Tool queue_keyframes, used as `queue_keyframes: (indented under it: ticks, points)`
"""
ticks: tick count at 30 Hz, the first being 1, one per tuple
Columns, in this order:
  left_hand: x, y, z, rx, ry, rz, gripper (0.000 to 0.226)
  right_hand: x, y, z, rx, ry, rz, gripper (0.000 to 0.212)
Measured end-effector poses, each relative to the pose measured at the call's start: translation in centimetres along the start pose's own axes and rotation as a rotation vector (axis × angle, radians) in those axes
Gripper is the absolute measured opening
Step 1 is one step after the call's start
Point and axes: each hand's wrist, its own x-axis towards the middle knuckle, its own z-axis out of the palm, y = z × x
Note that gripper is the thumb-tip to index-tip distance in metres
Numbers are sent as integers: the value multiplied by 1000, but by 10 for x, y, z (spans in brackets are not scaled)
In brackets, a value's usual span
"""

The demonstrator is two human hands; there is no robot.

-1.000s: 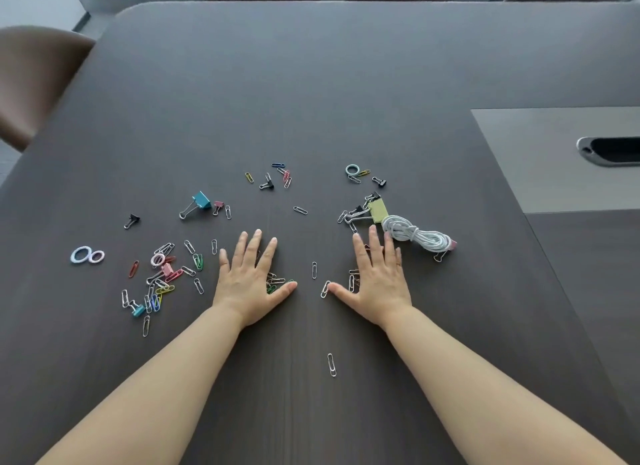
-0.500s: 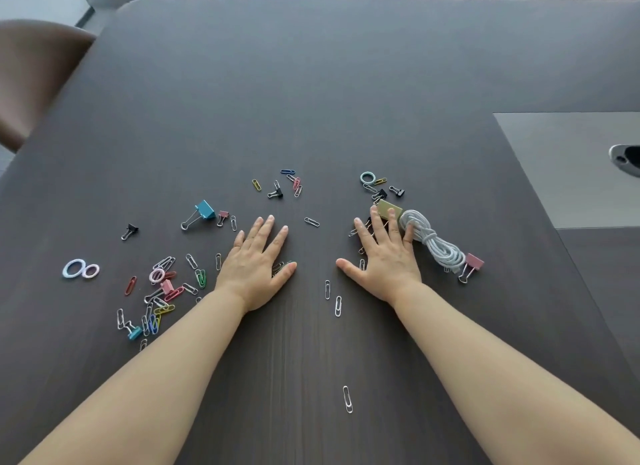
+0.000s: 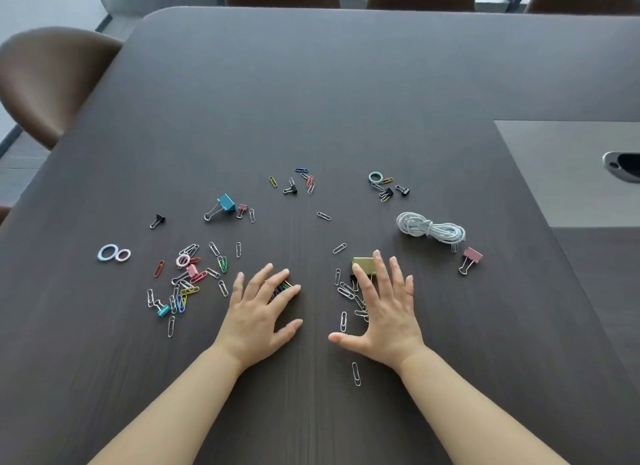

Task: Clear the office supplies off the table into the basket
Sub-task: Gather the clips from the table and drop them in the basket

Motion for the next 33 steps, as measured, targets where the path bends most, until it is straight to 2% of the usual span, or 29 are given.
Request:
queue_keyframes:
  ticks: [3,5,9,13,17,23,29,33]
  points:
    - [0,-4,-1,66,-65,-166,60,15,-2,0,-89,-121,26,116]
    - [5,-5,-3,36,-33,-252,57,24,-3,-1,-32,-58,45,107]
    - [3,-5,3,-17,200,-185,35,27,-3,7,-2,190,53,80]
    - [2,-4,2,-68,251,-103,21,24,-6,7,-27,250,89,73]
    - [2,-3,2,-16,274,-96,29,22,-7,7,-14,276,100,67]
    - [1,-3,2,-20,277,-112,32,19,-7,9,-17,319,70,46]
    - [0,-1,5,-4,329,-93,32,13,-7,7,28,356,20,48]
    - [-1,-3,6,-5,338,-89,52,7,-11,6,177,360,9,43]
